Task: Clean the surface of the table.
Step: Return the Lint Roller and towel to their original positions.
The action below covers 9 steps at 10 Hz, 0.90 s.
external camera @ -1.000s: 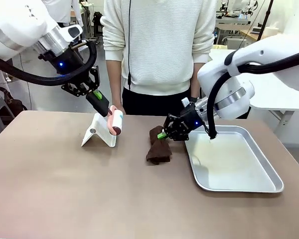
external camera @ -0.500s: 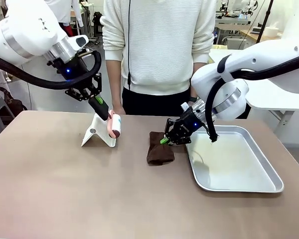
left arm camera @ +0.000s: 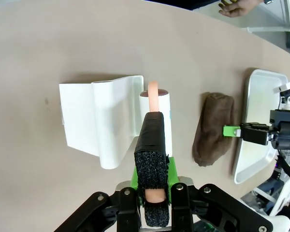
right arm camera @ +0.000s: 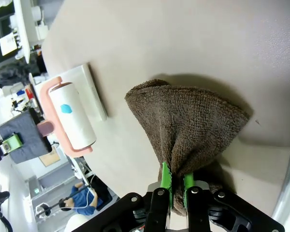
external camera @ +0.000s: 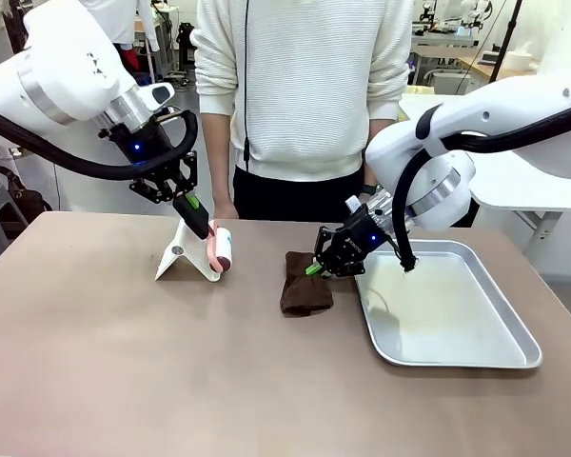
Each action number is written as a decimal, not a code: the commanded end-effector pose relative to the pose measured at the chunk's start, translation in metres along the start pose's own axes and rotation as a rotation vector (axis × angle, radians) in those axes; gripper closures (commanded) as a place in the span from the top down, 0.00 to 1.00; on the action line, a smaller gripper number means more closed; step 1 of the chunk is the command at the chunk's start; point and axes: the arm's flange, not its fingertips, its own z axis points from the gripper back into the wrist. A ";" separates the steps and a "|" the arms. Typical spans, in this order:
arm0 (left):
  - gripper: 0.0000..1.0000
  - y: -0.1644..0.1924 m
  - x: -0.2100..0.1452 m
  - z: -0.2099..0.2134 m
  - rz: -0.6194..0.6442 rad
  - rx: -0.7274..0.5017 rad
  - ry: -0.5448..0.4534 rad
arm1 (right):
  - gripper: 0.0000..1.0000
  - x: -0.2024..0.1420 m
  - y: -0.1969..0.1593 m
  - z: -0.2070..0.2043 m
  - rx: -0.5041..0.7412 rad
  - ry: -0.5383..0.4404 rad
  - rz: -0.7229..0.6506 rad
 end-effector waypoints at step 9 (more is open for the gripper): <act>0.22 0.013 0.021 -0.008 -0.007 0.000 0.009 | 0.11 -0.003 -0.001 0.001 0.021 0.003 0.016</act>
